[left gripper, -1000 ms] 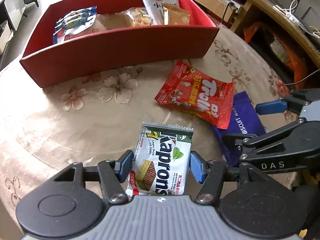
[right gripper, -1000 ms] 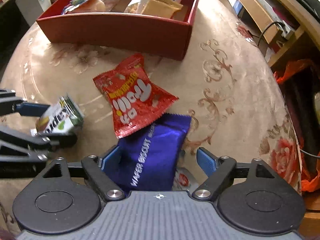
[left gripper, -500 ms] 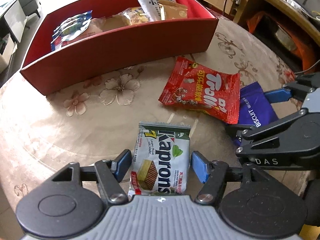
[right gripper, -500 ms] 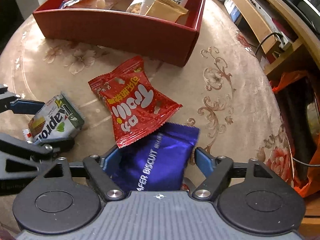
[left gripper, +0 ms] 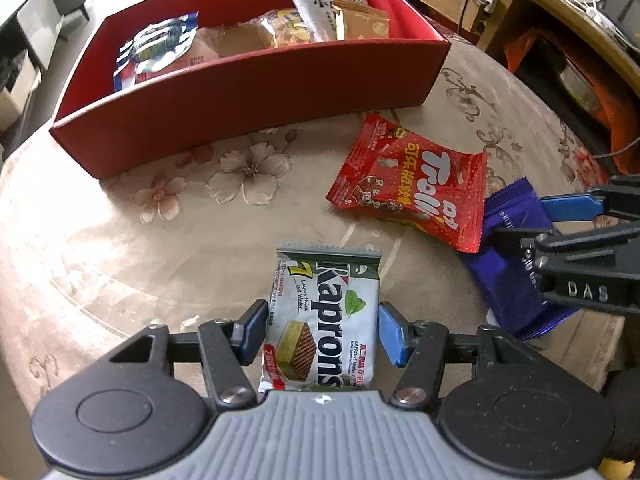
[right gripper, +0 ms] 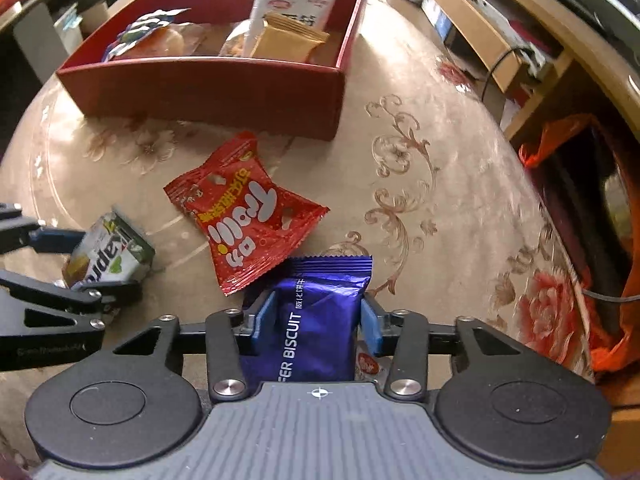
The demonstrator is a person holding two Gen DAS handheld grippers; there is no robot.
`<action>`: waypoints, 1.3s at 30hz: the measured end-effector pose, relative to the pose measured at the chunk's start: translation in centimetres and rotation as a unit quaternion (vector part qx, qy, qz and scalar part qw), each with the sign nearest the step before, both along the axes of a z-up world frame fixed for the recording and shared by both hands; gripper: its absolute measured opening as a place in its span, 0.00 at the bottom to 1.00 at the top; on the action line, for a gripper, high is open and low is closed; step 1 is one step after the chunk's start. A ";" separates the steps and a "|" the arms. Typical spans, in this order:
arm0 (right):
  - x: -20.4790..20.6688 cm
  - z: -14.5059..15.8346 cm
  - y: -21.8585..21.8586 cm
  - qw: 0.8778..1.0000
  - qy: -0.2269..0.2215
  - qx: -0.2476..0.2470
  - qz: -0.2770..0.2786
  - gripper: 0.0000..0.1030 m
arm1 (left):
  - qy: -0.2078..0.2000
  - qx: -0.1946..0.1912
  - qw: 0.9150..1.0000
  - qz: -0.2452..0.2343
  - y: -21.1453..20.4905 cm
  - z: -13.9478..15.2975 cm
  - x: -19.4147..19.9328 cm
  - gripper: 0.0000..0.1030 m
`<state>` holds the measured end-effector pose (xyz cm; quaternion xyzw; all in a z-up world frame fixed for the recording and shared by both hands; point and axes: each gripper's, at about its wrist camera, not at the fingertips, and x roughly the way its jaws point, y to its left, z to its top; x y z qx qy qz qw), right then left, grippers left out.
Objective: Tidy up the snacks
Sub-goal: 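Lift the Kaprons wafer with the left tool while the right tool lifts the blue wafer pack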
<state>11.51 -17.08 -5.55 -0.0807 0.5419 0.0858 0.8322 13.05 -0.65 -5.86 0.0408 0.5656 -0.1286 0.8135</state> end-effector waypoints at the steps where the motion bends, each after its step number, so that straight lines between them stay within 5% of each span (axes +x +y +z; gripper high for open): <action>1: -0.1 0.1 0.1 1.000 -0.003 -0.006 -0.001 0.65 | 0.000 0.002 1.000 0.000 -0.1 0.0 0.0 0.55; 6: -1.7 0.2 2.4 0.999 -0.018 -0.037 0.028 0.85 | -0.004 0.006 1.000 0.000 0.0 0.1 -0.2 0.55; 11: -2.2 -1.9 4.1 0.993 -0.007 -0.103 0.058 0.81 | -0.003 0.007 1.000 0.003 0.0 0.1 -0.3 0.55; 13: -2.0 -1.6 3.3 0.996 -0.001 -0.077 0.046 0.72 | -0.003 0.007 1.000 0.004 -0.1 0.1 -0.3 0.55; 20: -2.0 -0.5 1.3 0.998 -0.016 -0.059 0.013 0.71 | -0.014 -0.002 1.000 -0.002 -0.8 0.8 -0.2 0.54; 27: -2.6 2.4 -0.5 0.998 -0.054 0.009 -0.019 0.71 | -0.027 -0.018 0.999 0.005 -0.3 1.9 -0.2 0.54; 39: -3.5 3.7 0.0 0.996 -0.082 0.029 -0.025 0.71 | -0.047 -0.040 0.998 0.007 0.2 3.9 -0.5 0.54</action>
